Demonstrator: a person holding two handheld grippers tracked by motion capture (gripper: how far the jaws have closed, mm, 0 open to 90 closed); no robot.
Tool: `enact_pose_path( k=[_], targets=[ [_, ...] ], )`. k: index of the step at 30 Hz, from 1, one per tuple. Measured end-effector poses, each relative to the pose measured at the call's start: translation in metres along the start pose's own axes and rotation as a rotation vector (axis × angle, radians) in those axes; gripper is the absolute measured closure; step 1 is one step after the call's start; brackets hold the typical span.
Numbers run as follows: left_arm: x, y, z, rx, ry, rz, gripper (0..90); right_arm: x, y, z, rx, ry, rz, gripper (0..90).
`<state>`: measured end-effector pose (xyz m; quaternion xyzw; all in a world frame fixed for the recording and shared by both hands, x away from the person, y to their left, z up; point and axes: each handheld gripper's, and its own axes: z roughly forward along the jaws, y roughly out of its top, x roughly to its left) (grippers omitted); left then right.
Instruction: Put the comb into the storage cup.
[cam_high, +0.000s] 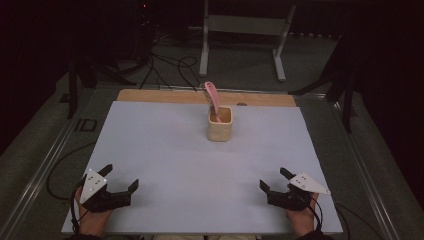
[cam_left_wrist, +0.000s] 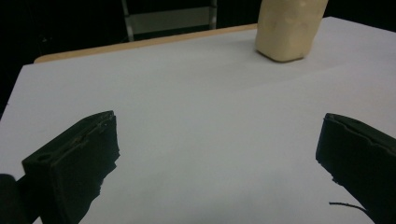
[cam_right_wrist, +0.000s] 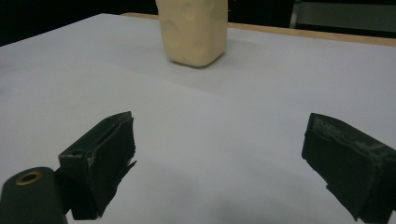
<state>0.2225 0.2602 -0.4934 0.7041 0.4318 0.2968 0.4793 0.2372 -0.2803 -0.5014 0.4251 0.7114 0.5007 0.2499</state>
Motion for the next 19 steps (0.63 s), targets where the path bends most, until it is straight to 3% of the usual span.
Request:
enact_pose_path(
  k=[7, 19],
  targets=[
    [0.0035, -0.0022, 0.0013, 0.0, 0.026, -0.012, 0.0, 0.0, -0.0007, 0.0004, 0.011, -0.007, 0.0, 9.2],
    [0.0048, -0.0041, 0.0035, 0.007, 0.034, -0.02, 0.0, -0.0016, -0.0016, 0.0011, 0.019, -0.01, 0.0, 9.2]
  ],
)
